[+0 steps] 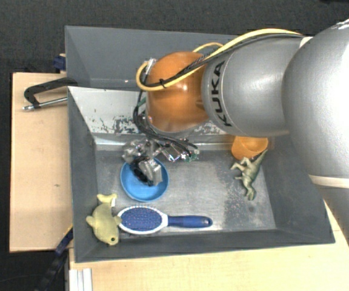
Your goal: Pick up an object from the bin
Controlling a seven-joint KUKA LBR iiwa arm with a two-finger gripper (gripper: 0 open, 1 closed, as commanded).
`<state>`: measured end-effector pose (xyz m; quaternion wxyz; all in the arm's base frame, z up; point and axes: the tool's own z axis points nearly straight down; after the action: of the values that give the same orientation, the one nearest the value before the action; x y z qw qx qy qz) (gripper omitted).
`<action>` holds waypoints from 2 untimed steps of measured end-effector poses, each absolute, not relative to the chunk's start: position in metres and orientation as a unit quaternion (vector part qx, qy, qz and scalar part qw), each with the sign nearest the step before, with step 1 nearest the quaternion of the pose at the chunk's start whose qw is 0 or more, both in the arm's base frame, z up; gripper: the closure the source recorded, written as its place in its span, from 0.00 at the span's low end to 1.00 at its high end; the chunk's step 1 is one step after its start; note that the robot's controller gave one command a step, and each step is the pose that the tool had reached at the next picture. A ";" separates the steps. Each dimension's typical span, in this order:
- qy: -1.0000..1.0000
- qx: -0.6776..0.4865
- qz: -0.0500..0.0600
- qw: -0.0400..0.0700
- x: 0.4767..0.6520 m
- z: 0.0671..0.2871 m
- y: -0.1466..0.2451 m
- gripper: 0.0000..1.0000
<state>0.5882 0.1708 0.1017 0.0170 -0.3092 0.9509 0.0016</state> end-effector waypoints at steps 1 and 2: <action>0.951 -0.310 0.001 0.009 0.601 0.182 0.179 1.00; 0.951 -0.310 0.001 0.003 0.599 0.176 0.178 0.00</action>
Offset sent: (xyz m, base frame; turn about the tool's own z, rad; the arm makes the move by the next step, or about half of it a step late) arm 0.0096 0.0056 0.0729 -0.0017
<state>0.5991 0.1776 0.1763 0.0032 -0.3095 0.9509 0.0009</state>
